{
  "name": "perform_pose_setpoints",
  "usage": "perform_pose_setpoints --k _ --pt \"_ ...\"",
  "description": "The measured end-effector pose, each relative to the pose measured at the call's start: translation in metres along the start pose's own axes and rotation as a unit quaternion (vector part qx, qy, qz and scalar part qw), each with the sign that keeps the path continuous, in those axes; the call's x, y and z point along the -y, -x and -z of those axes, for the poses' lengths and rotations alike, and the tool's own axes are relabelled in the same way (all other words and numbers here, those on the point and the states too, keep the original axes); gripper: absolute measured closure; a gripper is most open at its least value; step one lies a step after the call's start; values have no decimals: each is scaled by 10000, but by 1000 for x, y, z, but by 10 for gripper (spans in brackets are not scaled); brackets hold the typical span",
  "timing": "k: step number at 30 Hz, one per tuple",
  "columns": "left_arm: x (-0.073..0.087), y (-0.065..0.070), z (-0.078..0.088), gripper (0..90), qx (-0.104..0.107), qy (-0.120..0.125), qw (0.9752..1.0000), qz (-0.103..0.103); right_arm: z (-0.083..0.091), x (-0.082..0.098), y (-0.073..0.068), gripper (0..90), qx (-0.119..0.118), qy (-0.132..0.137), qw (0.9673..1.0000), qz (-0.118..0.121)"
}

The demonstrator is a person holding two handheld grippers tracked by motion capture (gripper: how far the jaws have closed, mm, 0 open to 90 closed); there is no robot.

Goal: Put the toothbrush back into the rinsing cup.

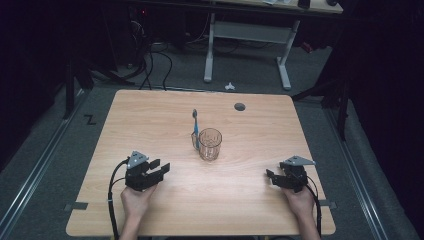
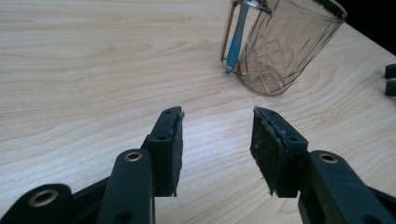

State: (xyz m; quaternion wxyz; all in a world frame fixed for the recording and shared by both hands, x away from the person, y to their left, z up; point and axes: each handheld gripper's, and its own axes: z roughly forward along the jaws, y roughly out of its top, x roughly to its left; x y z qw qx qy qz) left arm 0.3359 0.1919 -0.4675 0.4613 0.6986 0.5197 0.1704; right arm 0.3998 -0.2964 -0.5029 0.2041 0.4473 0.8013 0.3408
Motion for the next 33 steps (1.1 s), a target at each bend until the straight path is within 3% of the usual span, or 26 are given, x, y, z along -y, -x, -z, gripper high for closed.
perform_pose_setpoints --k 21,25,30,33 --pt "20 -11 -11 487 -458 -202 9987 90 0 0 0 337 2 2 10000 0" --pt "23 -13 -13 484 -583 -267 9979 37 0 0 0 337 3 1 10000 -1" --pt "25 -9 -19 479 -805 -393 9956 -263 0 0 0 337 3 1 10000 1" --pt "26 -9 -21 476 -879 -413 9948 -317 0 0 0 337 2 1 10000 -1"
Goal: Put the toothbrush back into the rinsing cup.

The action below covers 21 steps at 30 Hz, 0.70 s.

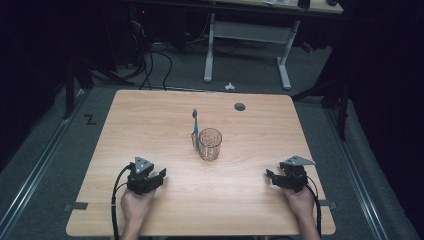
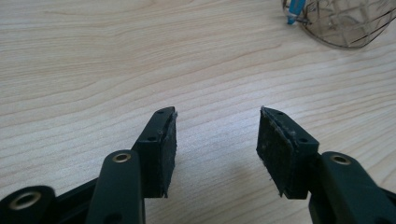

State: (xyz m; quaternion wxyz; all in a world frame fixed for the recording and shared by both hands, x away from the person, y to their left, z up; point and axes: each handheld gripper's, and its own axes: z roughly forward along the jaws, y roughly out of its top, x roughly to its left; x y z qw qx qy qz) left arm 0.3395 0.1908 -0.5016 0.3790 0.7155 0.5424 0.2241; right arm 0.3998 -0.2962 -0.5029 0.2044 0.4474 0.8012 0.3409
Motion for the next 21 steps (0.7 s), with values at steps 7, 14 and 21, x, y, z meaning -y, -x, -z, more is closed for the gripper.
perform_pose_setpoints --k 7,14,21 --pt "1 0 -7 471 -177 -79 9997 -127 0 0 0 337 1 -1 10000 -2" --pt "1 0 -9 469 -265 -84 9995 -113 0 0 0 337 2 -1 10000 -2" --pt "1 -1 -10 431 -321 -198 9993 -63 0 0 0 336 -1 1 10000 6"
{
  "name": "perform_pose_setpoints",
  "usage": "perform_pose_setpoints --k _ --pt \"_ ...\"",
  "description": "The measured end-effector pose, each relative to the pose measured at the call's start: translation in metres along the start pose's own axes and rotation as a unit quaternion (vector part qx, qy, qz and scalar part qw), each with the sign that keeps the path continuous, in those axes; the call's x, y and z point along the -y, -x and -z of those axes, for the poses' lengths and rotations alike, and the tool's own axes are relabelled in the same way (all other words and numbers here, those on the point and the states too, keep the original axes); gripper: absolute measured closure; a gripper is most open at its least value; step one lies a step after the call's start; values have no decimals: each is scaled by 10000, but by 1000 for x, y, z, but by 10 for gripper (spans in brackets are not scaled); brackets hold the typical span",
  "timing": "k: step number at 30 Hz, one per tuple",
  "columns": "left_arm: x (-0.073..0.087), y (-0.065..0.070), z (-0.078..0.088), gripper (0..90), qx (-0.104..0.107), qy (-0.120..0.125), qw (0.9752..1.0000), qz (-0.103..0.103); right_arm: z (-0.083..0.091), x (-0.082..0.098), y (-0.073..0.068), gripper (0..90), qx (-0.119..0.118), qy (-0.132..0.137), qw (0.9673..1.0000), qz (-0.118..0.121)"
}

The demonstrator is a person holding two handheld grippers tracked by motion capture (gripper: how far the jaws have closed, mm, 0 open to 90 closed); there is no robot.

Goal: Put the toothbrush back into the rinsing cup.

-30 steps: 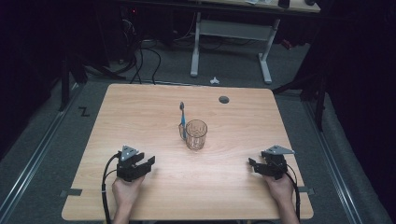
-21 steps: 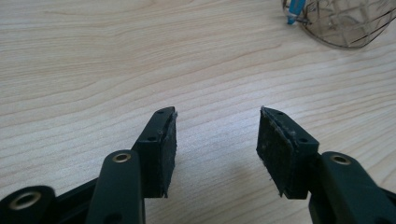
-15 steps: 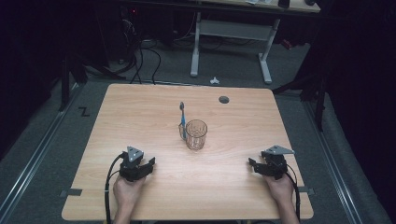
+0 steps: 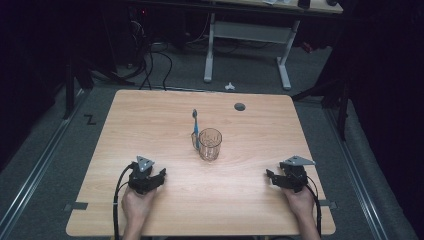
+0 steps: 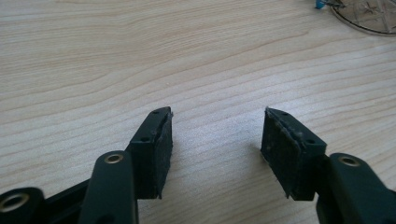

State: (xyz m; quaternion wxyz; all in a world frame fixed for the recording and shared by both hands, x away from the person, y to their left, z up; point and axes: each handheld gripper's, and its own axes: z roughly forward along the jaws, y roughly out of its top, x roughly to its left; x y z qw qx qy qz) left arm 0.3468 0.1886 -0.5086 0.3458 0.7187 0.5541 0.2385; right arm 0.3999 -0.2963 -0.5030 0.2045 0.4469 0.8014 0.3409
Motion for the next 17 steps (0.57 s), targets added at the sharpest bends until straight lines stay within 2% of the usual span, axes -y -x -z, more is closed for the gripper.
perform_pose_setpoints --k 5,17 --pt "0 4 -1 391 -130 -34 9999 -47 0 0 0 337 -8 -1 10000 1" --pt "0 3 -1 379 -133 -39 9999 -15 0 0 0 337 -9 0 10000 -1"
